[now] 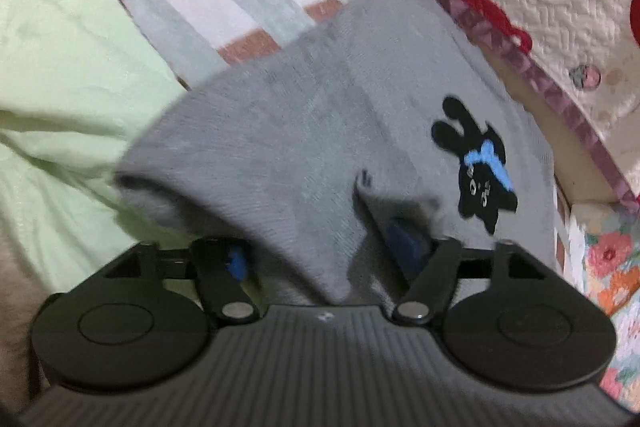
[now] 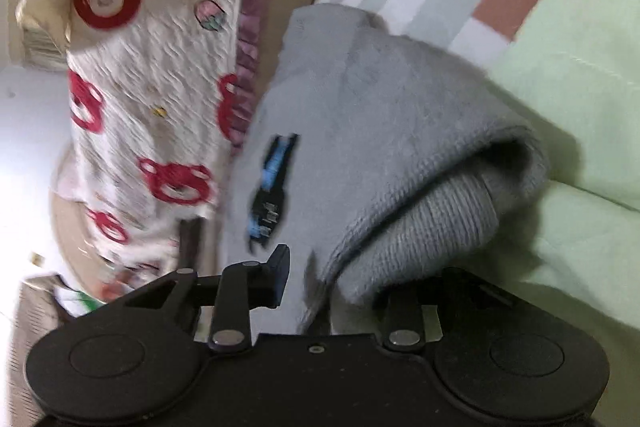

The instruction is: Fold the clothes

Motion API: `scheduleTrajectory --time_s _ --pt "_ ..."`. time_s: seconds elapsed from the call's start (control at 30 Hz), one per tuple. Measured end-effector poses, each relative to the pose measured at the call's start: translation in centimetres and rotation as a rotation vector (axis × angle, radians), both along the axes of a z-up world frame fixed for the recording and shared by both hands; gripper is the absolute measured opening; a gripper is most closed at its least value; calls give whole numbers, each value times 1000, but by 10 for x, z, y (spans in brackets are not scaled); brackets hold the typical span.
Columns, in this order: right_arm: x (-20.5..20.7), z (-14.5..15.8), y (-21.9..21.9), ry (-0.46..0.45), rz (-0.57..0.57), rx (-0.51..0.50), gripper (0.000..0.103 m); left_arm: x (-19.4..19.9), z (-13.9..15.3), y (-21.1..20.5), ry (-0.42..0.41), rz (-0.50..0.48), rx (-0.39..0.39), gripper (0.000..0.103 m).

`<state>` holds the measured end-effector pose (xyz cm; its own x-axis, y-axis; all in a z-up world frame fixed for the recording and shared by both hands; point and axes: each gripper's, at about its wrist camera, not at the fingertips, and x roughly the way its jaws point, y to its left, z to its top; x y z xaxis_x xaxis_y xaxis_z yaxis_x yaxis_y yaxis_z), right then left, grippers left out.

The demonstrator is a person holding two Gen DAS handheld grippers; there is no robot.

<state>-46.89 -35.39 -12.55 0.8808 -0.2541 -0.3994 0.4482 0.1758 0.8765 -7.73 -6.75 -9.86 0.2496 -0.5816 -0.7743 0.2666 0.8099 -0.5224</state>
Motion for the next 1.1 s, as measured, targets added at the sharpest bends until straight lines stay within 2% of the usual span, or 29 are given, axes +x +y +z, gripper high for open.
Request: scheduleTrajectory --time_s 0.03,0.1,0.17,0.2,0.23,0.27,0.33,0.4,0.43,0.47,0.5,0.53,0.67,0.7,0.73,0.8,0.83,1.1 --pt "5 3 -3 11 18 -33 23 1 -2 -1 3 10 -3 74" --pt "16 12 -7 55 61 -114 22 2 -4 -3 6 27 -18 74" --pt "26 20 -6 123 97 -176 22 3 -3 -1 -5 24 -26 55" --pt "27 20 -5 143 94 -169 27 3 -2 0 -15 22 -17 31" --pt "27 19 -5 158 84 -149 31 3 -1 1 -27 20 -1 21" --pt "28 18 -4 173 74 -129 35 0 2 1 -56 21 24 20" --pt "20 12 -2 143 40 -75 45 -10 12 -5 -150 11 87 19" --pt "11 5 0 104 4 -19 46 -23 22 -18 -267 -37 145 19" --pt "6 1 1 84 -14 9 46 -23 23 -21 -284 -42 150 19" --pt "2 -1 1 65 -19 8 41 -19 21 -20 -265 -29 134 19" --pt "1 -1 -1 46 -15 -14 34 -14 18 -20 -246 -17 119 20" --pt "2 0 -2 46 -5 -42 21 -10 16 -19 -227 -5 104 24" --pt "11 16 -8 54 30 -120 20 9 6 -17 -151 44 42 24" --pt "12 22 -8 49 34 -136 19 14 4 -16 -132 56 27 16" --pt "14 28 -9 44 39 -152 19 12 7 -18 -158 49 31 15" --pt "16 41 -9 35 48 -184 19 0 23 -28 -284 1 73 14" --pt "18 47 -10 30 52 -200 19 -5 31 -29 -321 -14 79 14" --pt "29 97 -13 -10 88 -329 18 -30 81 -11 -442 -70 24 13"
